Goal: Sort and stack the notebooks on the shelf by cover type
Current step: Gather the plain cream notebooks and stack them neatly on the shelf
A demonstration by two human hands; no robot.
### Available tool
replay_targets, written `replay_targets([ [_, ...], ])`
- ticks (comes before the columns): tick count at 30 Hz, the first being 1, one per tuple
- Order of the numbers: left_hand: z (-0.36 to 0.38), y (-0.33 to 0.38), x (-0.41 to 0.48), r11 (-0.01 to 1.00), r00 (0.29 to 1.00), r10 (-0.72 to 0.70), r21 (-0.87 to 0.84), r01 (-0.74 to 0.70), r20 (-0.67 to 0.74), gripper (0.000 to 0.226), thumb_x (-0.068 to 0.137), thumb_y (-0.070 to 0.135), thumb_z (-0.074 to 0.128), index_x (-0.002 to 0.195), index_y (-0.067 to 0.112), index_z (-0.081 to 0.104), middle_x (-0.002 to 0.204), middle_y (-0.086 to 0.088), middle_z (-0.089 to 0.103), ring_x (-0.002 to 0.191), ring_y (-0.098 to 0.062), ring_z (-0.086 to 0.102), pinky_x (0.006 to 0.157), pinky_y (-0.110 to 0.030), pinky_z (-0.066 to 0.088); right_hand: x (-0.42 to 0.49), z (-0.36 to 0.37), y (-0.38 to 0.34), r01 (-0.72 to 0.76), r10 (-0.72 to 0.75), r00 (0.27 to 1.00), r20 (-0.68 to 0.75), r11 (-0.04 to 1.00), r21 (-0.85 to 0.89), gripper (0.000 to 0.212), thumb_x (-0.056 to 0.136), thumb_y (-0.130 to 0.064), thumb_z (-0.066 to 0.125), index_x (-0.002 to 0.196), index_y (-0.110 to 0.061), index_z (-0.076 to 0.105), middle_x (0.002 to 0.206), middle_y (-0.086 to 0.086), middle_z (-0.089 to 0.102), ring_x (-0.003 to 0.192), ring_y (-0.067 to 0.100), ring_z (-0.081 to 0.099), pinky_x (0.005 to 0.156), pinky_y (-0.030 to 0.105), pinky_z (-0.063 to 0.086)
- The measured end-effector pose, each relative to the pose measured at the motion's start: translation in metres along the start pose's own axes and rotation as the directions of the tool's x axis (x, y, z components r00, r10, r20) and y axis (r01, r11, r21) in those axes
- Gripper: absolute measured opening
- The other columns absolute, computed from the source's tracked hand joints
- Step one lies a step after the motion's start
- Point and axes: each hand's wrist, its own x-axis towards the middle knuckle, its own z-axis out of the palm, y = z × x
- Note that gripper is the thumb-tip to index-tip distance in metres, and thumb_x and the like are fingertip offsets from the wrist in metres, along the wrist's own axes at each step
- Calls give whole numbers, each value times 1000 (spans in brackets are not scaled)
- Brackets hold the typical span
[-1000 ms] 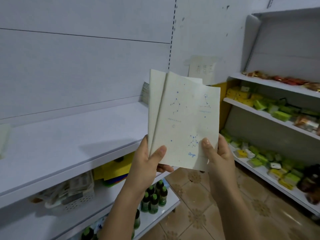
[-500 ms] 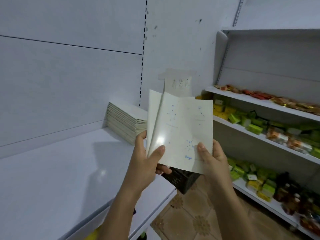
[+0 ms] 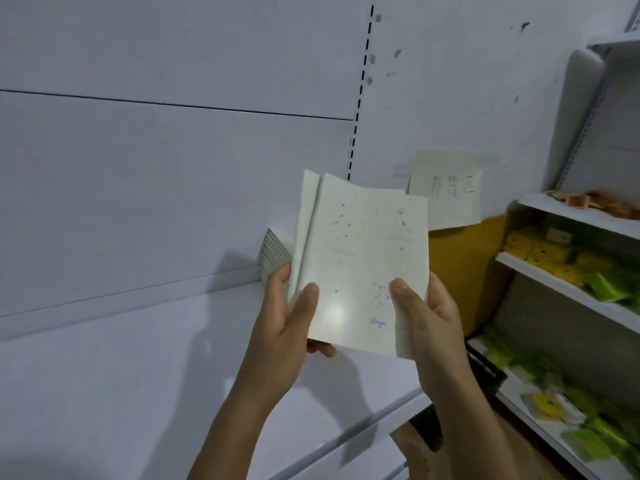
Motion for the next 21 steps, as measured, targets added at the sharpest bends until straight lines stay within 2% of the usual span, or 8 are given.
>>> replay_targets([
  [2, 6, -3, 15, 995, 995, 9, 104, 1, -99, 45, 79, 58, 44, 122, 42, 44, 94, 19, 66, 80, -2, 66, 54, -15, 50, 27, 0, 4, -18, 16, 998, 54, 999, 32, 21, 94, -17, 56, 112, -28, 58, 101, -12, 71, 92, 8, 68, 63, 19, 56],
  [4, 14, -6, 28, 948, 980, 74, 319, -12, -184, 56, 79, 62, 38, 128, 37, 40, 94, 31, 61, 86, 8, 61, 59, -10, 49, 54, -1, 11, -42, 35, 994, 101, 997, 68, 22, 94, -14, 55, 111, -27, 59, 102, -12, 71, 93, 7, 69, 65, 20, 56],
  [6, 21, -12, 40, 876, 956, 147, 483, -7, -253, 62, 79, 61, 37, 133, 31, 37, 100, 29, 59, 84, 6, 61, 59, -4, 46, 76, 0, 20, -66, 54, 988, 144, 995, 80, 21, 94, -14, 56, 109, -28, 60, 102, -13, 72, 93, 7, 69, 66, 20, 57],
  [8, 26, -20, 54, 834, 929, 189, 552, 19, -318, 54, 85, 54, 40, 132, 27, 40, 109, 15, 62, 88, -2, 62, 59, -4, 46, 97, 0, 29, -88, 72, 979, 188, 993, 75, 20, 94, -14, 56, 107, -27, 61, 102, -12, 72, 93, 8, 69, 69, 22, 58],
  [11, 35, -32, 74, 824, 884, 207, 561, 73, -419, 36, 92, 38, 50, 125, 27, 44, 116, 8, 62, 102, -10, 60, 71, -13, 49, 128, -1, 41, -114, 100, 960, 260, 993, 40, 19, 94, -13, 57, 104, -27, 63, 99, -13, 73, 90, 7, 70, 70, 23, 58],
  [14, 41, -44, 88, 835, 856, 214, 543, 90, -470, 32, 90, 36, 54, 121, 27, 47, 116, 7, 60, 108, -12, 57, 86, -31, 50, 154, 1, 54, -136, 128, 940, 316, 991, 3, 19, 94, -10, 56, 104, -24, 63, 97, -12, 73, 89, 6, 70, 68, 18, 56],
  [17, 41, -60, 100, 819, 816, 230, 559, 133, -531, 24, 90, 29, 58, 114, 27, 51, 111, 7, 60, 105, -13, 56, 83, -25, 44, 166, 6, 70, -143, 167, 922, 350, 985, -94, 18, 94, -11, 55, 109, -19, 61, 104, -8, 71, 96, 11, 67, 80, 28, 56],
  [21, 42, -79, 108, 856, 778, 78, 441, 268, -623, 21, 87, 40, 60, 106, 37, 53, 100, 18, 63, 99, -6, 59, 71, -20, 41, 174, 10, 92, -172, 232, 895, 380, 968, -184, 18, 94, -11, 55, 111, -15, 58, 113, 2, 66, 102, 15, 63, 90, 36, 51],
])
